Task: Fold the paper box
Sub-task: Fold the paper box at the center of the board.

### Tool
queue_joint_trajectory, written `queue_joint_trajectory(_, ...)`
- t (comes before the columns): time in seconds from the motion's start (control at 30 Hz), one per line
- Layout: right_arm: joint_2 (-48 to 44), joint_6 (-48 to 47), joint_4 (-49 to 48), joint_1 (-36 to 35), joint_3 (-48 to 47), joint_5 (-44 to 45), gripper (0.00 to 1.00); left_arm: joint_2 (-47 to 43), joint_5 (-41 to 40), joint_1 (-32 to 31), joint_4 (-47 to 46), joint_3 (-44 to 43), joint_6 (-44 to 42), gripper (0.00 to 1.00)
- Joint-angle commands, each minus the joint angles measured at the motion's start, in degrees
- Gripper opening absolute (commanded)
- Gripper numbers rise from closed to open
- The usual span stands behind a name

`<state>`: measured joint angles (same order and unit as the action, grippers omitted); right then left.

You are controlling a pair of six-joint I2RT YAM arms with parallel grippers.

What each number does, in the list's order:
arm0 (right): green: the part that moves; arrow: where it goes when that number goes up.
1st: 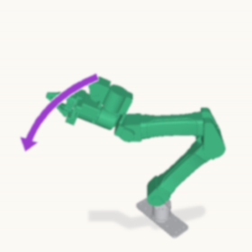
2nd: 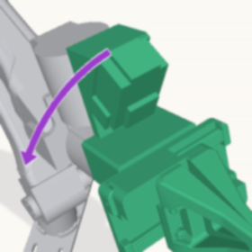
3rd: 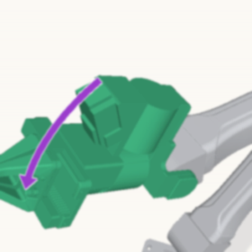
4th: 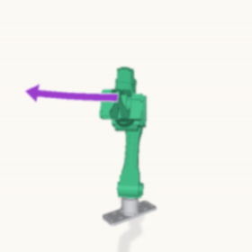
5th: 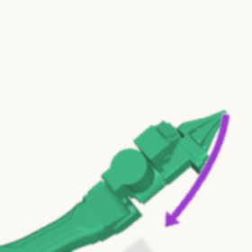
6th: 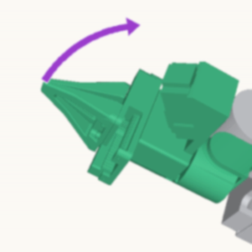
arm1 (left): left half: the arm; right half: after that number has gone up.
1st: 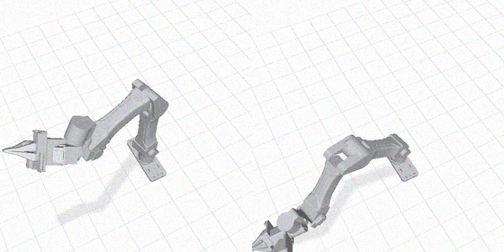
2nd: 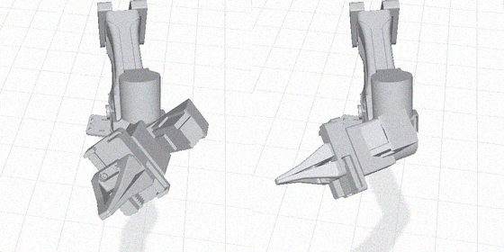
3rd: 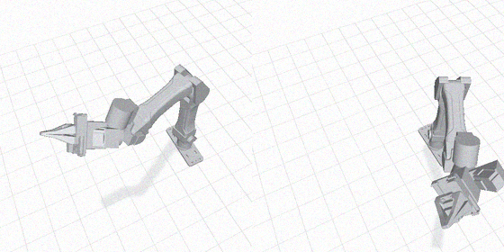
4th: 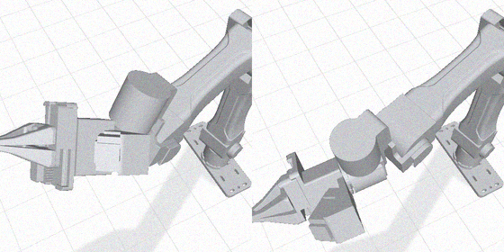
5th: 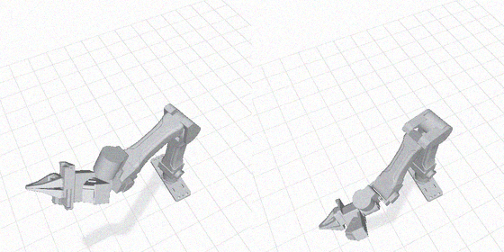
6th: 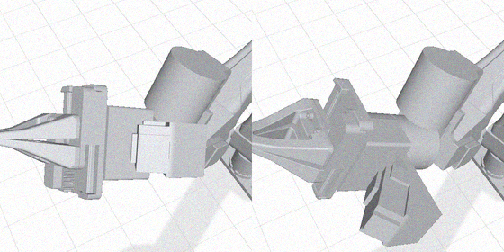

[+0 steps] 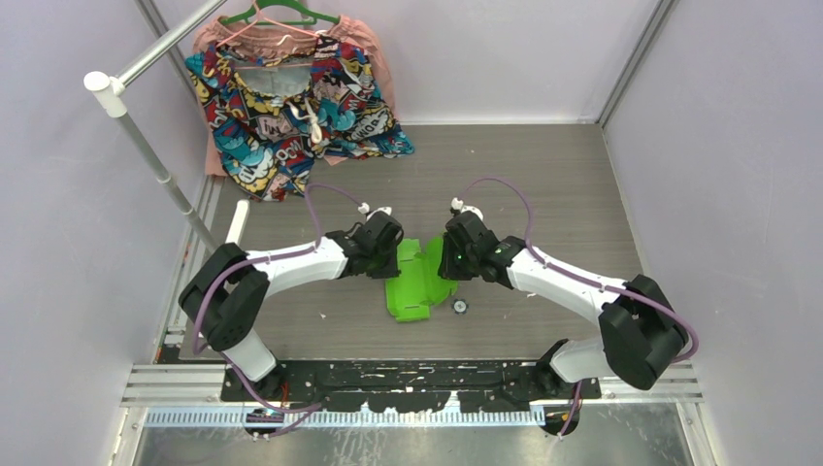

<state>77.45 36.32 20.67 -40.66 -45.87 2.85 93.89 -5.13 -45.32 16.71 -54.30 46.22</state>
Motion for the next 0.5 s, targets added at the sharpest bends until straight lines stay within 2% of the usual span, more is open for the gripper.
queue_joint_trajectory(0.0,0.8,1.0,-3.5,-0.5,-2.3,-1.8,0.24,-0.5,0.6,-0.6,-2.6,-2.2,0.6,0.00)
queue_joint_trajectory(0.13,1.2,1.2,-3.4,-0.8,-2.6,-1.4,0.24,-0.4,0.4,-0.7,-2.1,-2.8,0.6,0.00)
queue_joint_trajectory(0.27,0.4,0.8,-1.8,-0.7,-2.9,-0.4,0.24,-4.0,-2.2,-0.6,-0.1,-1.8,-0.2,0.01)
queue_joint_trajectory(0.33,0.1,0.6,-1.1,-0.8,-3.1,-0.1,0.24,-6.6,-3.1,0.1,2.0,-1.6,-1.3,0.12)
queue_joint_trajectory(0.4,-0.2,0.5,-0.8,-0.8,-3.3,0.0,0.24,-9.8,-3.2,1.3,3.5,-0.4,-1.6,0.28)
queue_joint_trajectory(0.47,-0.1,0.5,-0.7,-0.8,-3.4,0.0,0.24,-12.8,-2.6,2.6,2.9,2.0,-1.5,0.37)
